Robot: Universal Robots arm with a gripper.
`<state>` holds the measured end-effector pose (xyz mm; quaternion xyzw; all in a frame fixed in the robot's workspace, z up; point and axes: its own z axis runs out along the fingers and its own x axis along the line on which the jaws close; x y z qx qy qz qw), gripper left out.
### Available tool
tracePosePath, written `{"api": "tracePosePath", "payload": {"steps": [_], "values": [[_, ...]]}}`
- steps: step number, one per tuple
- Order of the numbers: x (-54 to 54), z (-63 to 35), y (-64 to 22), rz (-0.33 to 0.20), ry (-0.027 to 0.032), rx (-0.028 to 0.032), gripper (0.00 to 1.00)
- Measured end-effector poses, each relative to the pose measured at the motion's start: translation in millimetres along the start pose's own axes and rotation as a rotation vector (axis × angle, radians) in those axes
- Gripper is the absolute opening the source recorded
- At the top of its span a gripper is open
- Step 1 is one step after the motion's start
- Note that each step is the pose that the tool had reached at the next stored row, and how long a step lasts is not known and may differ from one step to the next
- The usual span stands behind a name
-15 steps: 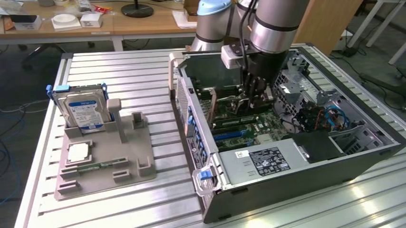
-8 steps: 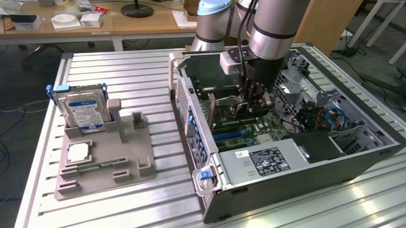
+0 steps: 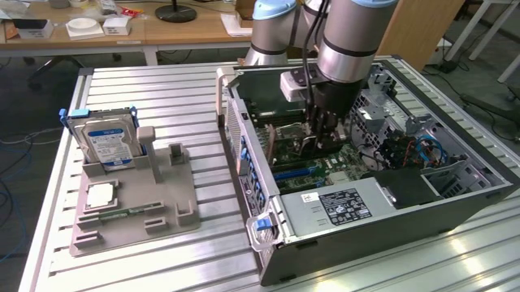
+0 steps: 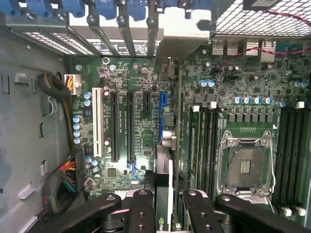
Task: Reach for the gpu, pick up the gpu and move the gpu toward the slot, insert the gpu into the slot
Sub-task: 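Insert the gpu into the slot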
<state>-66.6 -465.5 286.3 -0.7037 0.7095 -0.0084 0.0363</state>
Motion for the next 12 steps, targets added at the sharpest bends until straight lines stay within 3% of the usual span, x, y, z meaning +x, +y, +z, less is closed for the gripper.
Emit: {"api": "tracePosePath", "payload": {"steps": [12], "values": [[1.1,16.7,5.2,0.000,0.0001,-0.0001,0.27]]}}
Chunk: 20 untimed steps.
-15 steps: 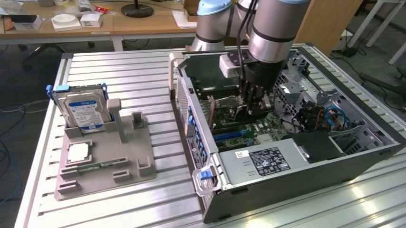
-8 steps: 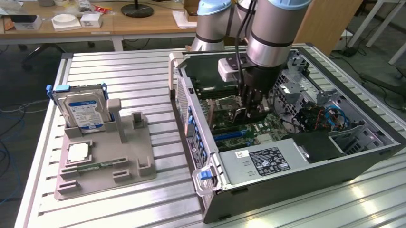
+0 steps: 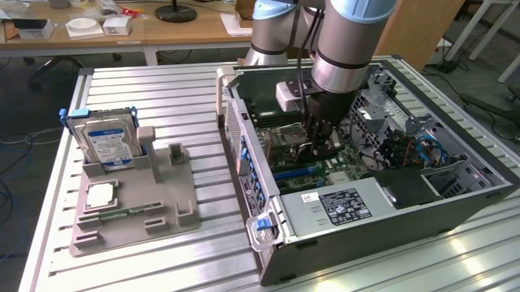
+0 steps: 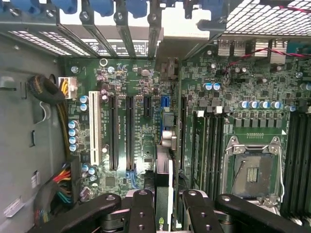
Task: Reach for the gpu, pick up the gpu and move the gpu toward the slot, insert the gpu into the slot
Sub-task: 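Insert the gpu into the slot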
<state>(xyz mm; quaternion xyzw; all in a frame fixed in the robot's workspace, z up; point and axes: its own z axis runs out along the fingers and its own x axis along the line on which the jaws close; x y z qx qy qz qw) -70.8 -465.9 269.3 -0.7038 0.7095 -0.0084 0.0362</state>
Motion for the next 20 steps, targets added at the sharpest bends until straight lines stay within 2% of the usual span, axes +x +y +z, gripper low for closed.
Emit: {"api": "tracePosePath", "payload": {"steps": [6,12,20], "values": [[0.4,9.7,1.8,0.000,-0.0001,0.0001,0.27],[0.4,9.8,2.1,0.000,0.0001,-0.0001,0.27],[0.5,10.7,6.5,0.000,0.0000,0.0000,0.27]]}}
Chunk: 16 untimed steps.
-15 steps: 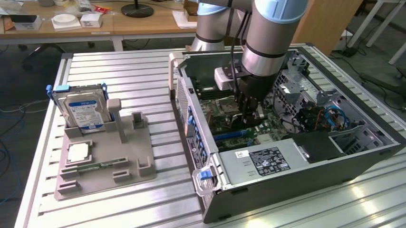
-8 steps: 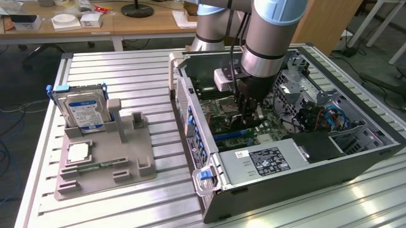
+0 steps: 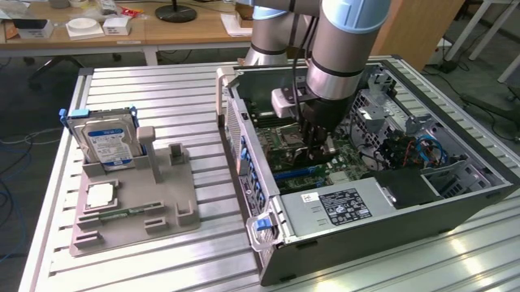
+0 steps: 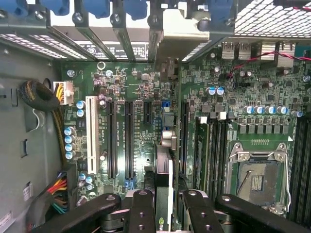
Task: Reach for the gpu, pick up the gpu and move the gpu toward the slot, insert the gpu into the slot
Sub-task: 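Insert the gpu into the slot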
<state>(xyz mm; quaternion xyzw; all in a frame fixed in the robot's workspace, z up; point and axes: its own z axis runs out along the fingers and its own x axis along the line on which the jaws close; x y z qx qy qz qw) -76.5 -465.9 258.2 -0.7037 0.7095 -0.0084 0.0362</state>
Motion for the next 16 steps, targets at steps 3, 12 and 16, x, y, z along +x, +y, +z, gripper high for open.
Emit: {"api": "tracePosePath", "payload": {"steps": [3,12,16], "values": [[0.0,0.2,1.6,0.000,0.0000,0.0000,0.27],[0.2,2.7,5.5,0.000,0.0000,0.0000,0.27],[0.2,4.5,6.9,0.000,0.0000,0.0000,0.27]]}}
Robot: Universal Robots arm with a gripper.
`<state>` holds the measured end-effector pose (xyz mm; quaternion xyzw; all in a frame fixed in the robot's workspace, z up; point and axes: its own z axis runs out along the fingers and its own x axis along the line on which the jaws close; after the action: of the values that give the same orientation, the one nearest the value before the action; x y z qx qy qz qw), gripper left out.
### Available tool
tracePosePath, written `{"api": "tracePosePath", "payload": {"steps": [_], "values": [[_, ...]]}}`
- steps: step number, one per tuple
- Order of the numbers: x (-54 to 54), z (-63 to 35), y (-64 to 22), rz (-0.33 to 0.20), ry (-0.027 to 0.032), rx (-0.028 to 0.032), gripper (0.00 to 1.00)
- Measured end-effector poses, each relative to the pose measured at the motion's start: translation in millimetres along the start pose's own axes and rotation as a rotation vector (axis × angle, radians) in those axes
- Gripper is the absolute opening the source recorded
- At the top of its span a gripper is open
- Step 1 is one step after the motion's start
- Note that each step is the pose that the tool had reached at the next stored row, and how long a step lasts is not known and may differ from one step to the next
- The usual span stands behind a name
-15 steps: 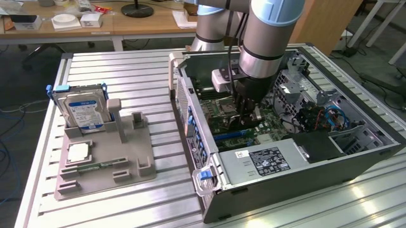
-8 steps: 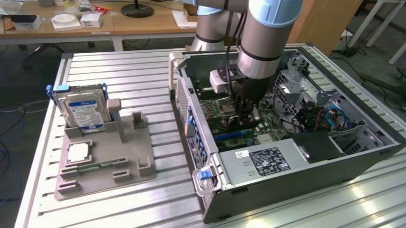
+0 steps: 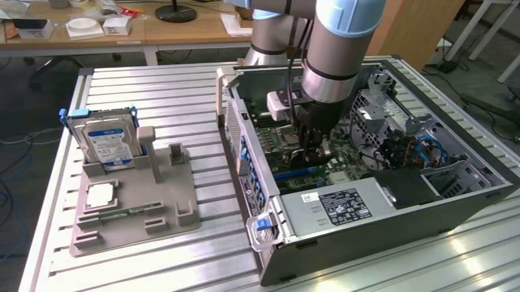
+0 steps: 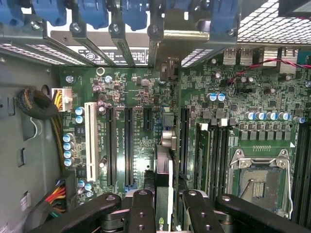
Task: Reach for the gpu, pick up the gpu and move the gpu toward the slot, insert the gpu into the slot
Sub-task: 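Insert the gpu into the slot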
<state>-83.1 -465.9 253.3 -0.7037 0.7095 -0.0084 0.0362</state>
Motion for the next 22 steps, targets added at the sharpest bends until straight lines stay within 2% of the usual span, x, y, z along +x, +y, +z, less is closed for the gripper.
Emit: {"api": "tracePosePath", "payload": {"steps": [11,22], "values": [[0.4,7.9,2.2,0.000,0.0000,0.0000,0.27],[0.4,9.2,4.4,0.000,0.0001,0.0000,0.27]]}}
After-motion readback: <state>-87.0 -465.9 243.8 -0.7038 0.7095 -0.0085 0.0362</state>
